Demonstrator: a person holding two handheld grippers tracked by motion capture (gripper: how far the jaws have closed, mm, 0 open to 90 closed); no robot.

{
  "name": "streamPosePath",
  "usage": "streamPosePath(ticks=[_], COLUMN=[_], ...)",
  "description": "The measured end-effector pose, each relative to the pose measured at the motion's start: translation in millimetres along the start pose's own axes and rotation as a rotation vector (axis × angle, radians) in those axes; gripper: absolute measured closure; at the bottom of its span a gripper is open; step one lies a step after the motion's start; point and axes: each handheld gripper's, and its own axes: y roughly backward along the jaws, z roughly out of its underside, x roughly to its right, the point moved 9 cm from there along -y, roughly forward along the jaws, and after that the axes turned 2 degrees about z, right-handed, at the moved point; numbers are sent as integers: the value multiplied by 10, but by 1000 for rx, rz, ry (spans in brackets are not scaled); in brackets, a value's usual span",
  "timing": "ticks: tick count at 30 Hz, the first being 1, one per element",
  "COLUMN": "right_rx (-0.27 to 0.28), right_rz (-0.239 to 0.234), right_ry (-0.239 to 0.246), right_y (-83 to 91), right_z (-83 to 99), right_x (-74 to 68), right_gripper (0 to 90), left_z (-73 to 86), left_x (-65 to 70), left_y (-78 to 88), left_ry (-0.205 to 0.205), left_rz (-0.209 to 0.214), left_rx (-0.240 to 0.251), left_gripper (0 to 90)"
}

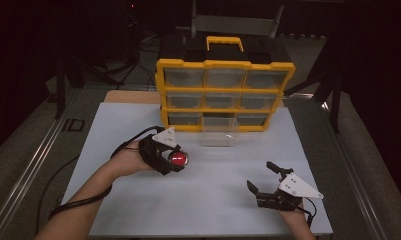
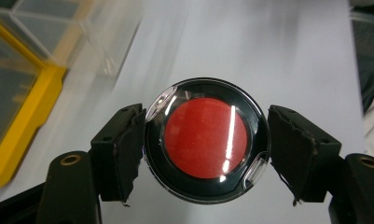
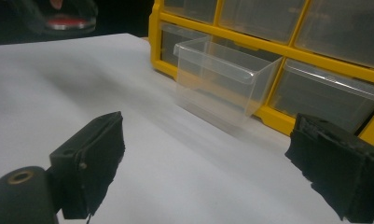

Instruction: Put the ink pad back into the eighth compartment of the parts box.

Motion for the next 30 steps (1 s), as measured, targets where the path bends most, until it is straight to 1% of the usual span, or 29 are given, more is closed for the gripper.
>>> streamPosePath(ticks=[4,7,8,9,10,11,12,13,14,15,16,17,18,22,23,24,26,30], right_rx=[8,8,11,11,9,10,10,10,9,9,10,9,10,11,13,14,16,17], right_rz=[0,3,4,4,5,5,4,4,4,3,2,3,3,4,3,3,5,6], right_ry=[1,-6,-5,-7,-5,-5,-6,-4,-4,-6,-7,-7,-4,-5,-6,-4,-4,-9], right_y=[8,16,16,17,17,17,17,16,14,14,14,12,11,14,16,17,19,26], right_z=[-11,-9,-12,-13,-13,-15,-16,-16,-15,-15,-15,-15,-16,-23,-26,-29,-33,-33], right_x=[4,14,18,17,17,15,13,12,12,11,12,14,14,13,13,14,18,22], right_gripper=[101,101,101,101,101,101,101,101,101,101,101,101,101,101,101,101,101,101], left_z=[-112,-188,-217,-244,-270,-300,-329,-359,-391,-414,-446,-479,-508,-639,-667,-695,-751,-883], left_x=[-26,-41,-53,-59,-61,-71,-76,-81,-89,-92,-95,-99,-110,-158,-166,-185,-205,-259], left_y=[67,109,122,138,152,165,179,190,201,211,219,230,244,291,294,301,316,373], left_ry=[-12,-28,-38,-36,-46,-49,-49,-58,-57,-61,-70,-71,-77,-79,-82,-87,-88,-96], left_rz=[14,10,1,6,8,0,7,2,3,12,12,17,14,2,3,-9,-10,-19], left_rx=[17,22,25,29,30,34,36,38,44,41,49,57,57,85,87,88,96,131], left_gripper=[310,310,310,309,309,310,310,309,310,309,309,310,309,309,309,309,309,310])
